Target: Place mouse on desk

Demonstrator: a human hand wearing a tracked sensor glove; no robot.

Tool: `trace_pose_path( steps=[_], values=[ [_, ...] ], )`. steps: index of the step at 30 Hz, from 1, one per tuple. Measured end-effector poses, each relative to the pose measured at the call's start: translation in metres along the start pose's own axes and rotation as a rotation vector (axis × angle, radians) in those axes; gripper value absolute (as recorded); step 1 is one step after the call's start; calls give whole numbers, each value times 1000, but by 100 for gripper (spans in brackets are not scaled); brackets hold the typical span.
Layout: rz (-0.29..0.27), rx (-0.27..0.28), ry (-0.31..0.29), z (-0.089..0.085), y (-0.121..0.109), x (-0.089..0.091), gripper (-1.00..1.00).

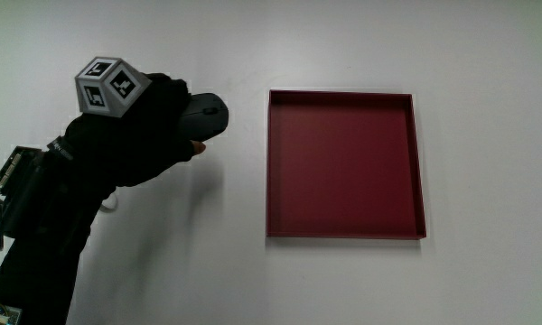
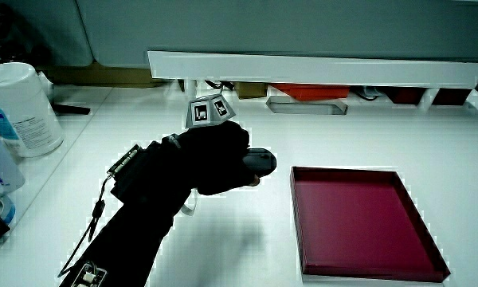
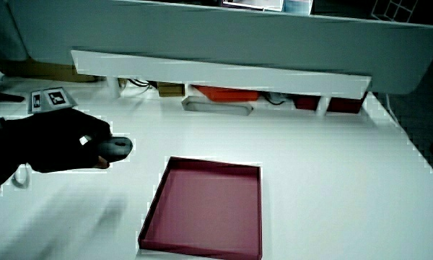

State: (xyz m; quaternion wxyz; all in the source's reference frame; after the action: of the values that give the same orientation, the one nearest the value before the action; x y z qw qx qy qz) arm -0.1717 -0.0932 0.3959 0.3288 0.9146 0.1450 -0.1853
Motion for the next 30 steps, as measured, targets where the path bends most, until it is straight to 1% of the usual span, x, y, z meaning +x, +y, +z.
trace_pose_path(
  steps=[1,2,3,4,6,8,10,11,12,13,14,15,17,22,24,25,26,27,30],
  values=[
    [38,-8,1,0,-2,-2,0],
    [39,6,18,-2,-2,-6,0],
    [64,-8,11,-5,-2,-8,0],
    [63,-11,18,-8,0,-11,0],
    [87,-14,23,-15,2,-18,0],
    [109,-30,21,-22,4,-23,0],
    [127,-41,41,-28,5,-26,0],
    [129,-41,37,-33,7,-30,0],
    [137,-53,37,-35,7,-32,0],
    [132,-51,32,-39,8,-36,0],
    [147,-60,19,-41,8,-38,0],
    [153,-60,18,-43,9,-40,0],
    [170,-73,30,-48,10,-41,0],
    [186,-88,51,-62,14,-47,0],
    [186,-86,55,-64,13,-47,0],
    [186,-84,52,-67,15,-50,0],
    [187,-93,57,-67,14,-48,0],
    [185,-86,63,-70,16,-51,0],
    [188,-100,63,-71,15,-49,0]
  ],
)
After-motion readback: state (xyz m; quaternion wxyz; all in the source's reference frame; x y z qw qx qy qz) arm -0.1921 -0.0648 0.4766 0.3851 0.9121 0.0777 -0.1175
